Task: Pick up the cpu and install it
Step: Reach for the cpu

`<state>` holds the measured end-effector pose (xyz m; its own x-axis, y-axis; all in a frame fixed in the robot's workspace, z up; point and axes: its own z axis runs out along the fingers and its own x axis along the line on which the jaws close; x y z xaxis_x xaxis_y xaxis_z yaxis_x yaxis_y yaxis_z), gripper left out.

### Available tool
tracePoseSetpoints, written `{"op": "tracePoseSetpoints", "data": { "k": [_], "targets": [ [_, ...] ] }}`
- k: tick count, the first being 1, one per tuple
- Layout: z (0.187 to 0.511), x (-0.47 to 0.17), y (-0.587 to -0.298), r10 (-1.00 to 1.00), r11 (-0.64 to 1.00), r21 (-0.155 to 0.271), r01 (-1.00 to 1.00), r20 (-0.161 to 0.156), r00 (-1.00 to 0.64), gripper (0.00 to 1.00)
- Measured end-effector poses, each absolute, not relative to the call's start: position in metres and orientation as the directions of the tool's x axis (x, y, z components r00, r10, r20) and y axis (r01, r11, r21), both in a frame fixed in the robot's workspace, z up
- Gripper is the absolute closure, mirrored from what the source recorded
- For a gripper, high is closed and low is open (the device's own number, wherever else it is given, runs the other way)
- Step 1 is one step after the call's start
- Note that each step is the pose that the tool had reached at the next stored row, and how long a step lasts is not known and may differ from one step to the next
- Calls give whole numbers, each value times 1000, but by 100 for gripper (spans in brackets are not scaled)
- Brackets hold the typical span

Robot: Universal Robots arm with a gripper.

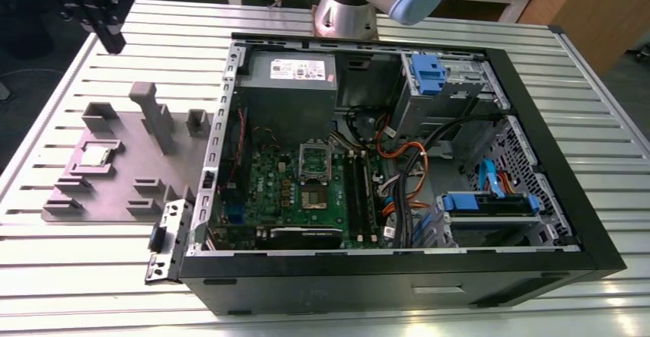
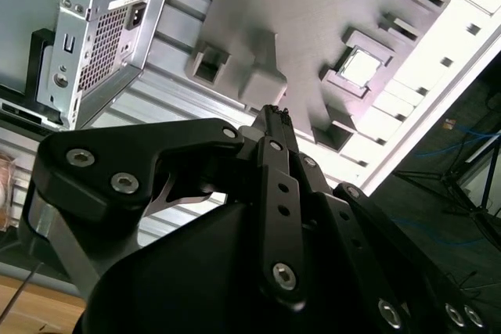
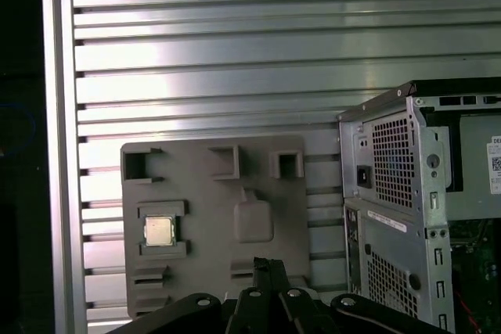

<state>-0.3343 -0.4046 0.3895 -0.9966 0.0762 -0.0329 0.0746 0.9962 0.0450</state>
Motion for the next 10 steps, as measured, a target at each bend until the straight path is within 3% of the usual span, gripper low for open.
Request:
{"op": "tracePoseSetpoints", "data": {
  "k": [10],
  "targets": [
    [389, -337, -405, 76, 996, 45, 75, -33, -997, 89]
  ]
}}
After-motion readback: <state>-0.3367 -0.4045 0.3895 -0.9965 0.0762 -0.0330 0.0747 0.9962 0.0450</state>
